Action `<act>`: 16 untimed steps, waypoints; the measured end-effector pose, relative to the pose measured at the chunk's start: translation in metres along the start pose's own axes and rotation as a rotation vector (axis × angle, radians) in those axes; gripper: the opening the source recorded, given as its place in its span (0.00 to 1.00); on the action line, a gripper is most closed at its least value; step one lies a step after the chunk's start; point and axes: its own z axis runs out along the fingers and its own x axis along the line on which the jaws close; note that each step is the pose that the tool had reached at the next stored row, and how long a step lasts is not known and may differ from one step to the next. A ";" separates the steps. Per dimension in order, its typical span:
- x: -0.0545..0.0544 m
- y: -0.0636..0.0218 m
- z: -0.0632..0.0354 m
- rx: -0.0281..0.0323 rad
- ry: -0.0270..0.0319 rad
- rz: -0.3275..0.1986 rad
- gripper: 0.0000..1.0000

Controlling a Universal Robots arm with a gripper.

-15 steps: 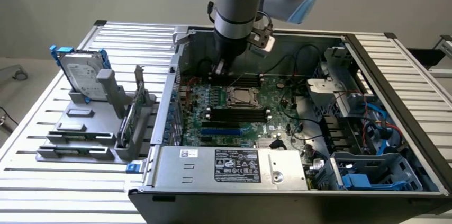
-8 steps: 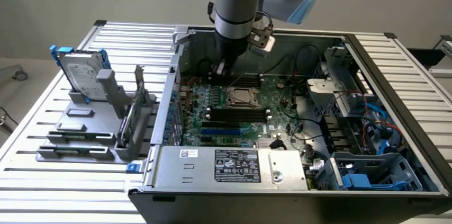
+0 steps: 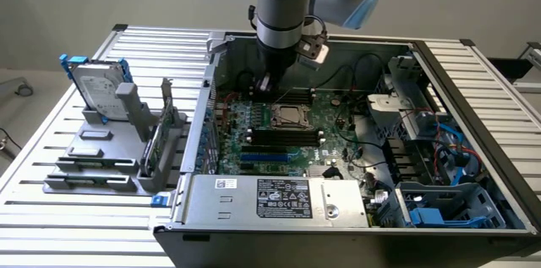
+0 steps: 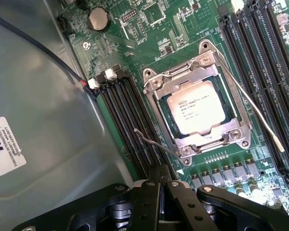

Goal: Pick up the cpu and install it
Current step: 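Install the first cpu locking lever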

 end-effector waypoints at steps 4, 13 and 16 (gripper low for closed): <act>0.000 0.0002 0.0026 -0.0164 -0.0029 0.007 0.11; -0.003 0.0011 0.0120 -0.0357 -0.0121 0.019 0.11; -0.003 0.0013 0.0143 -0.0372 -0.0126 0.023 0.11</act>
